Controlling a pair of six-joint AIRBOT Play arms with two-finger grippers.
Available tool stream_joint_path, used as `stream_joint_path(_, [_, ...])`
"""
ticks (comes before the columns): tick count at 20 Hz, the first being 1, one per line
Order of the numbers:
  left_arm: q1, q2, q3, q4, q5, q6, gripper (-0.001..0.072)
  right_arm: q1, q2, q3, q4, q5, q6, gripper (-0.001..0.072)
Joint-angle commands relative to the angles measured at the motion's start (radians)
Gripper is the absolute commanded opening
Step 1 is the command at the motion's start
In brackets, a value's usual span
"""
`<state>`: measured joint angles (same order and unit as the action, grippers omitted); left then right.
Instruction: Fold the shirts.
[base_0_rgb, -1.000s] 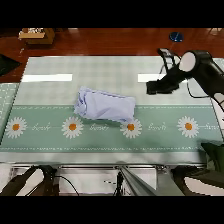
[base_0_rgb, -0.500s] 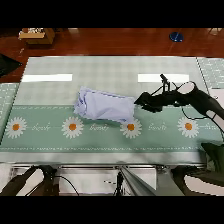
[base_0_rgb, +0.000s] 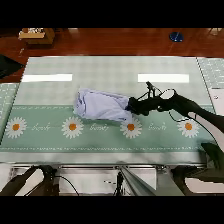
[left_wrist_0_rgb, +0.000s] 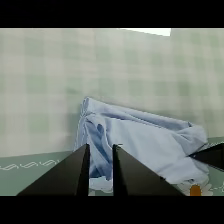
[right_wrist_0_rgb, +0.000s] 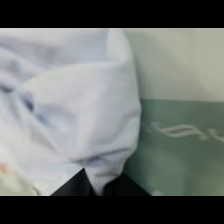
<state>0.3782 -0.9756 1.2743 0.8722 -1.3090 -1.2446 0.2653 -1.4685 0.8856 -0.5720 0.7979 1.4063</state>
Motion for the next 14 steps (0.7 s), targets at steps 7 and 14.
stream_joint_path(7, [-0.01, -0.077, 0.0, 0.0, -0.004, 0.002, 0.02, -0.418, 0.493, 0.366, -0.706, 0.452, 0.286, 0.0028])
stream_joint_path(14, [-0.04, -0.158, 0.0, 0.0, -0.001, 0.032, 0.02, -0.943, 0.641, 0.426, -1.215, 1.001, 0.133, 0.0028])
